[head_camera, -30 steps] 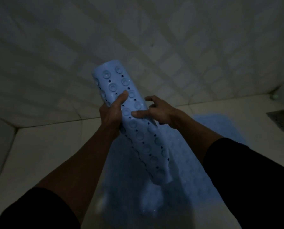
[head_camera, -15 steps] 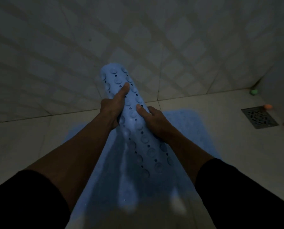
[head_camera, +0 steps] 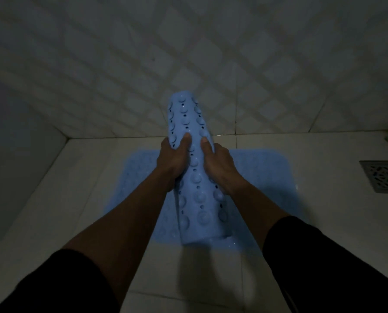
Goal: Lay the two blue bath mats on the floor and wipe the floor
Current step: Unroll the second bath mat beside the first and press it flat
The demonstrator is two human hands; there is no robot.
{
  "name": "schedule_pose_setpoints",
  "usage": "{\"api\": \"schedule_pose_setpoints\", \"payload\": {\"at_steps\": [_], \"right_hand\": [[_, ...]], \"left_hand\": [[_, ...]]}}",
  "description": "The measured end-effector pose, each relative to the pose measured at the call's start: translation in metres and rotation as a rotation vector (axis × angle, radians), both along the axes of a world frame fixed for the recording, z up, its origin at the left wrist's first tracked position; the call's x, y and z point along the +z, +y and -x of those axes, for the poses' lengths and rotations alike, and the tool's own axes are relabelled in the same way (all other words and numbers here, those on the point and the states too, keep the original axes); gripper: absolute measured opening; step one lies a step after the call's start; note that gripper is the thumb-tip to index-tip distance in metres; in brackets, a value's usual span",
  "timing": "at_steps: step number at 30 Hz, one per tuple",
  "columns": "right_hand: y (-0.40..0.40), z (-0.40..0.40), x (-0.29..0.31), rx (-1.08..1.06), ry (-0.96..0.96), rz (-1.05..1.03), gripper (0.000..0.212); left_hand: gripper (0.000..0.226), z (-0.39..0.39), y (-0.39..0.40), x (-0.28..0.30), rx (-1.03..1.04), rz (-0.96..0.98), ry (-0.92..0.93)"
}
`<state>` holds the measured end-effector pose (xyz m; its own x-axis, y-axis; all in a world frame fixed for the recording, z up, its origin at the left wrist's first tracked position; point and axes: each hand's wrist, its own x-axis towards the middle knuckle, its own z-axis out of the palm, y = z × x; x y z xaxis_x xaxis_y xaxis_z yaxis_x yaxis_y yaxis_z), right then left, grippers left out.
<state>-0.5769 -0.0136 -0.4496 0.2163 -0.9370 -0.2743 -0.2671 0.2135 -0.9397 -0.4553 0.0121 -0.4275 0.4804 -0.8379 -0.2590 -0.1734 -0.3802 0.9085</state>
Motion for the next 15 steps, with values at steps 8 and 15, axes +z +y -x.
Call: {"api": "schedule_pose_setpoints", "payload": {"at_steps": [8, 15], "right_hand": [[0.062, -0.014, 0.016, -0.011, 0.073, 0.099, 0.051], [0.14, -0.023, 0.016, -0.125, 0.182, 0.167, 0.048]], "left_hand": [[0.064, -0.013, 0.072, 0.01, 0.076, 0.084, -0.178], [0.067, -0.027, 0.132, 0.001, 0.024, 0.107, -0.189]]}}
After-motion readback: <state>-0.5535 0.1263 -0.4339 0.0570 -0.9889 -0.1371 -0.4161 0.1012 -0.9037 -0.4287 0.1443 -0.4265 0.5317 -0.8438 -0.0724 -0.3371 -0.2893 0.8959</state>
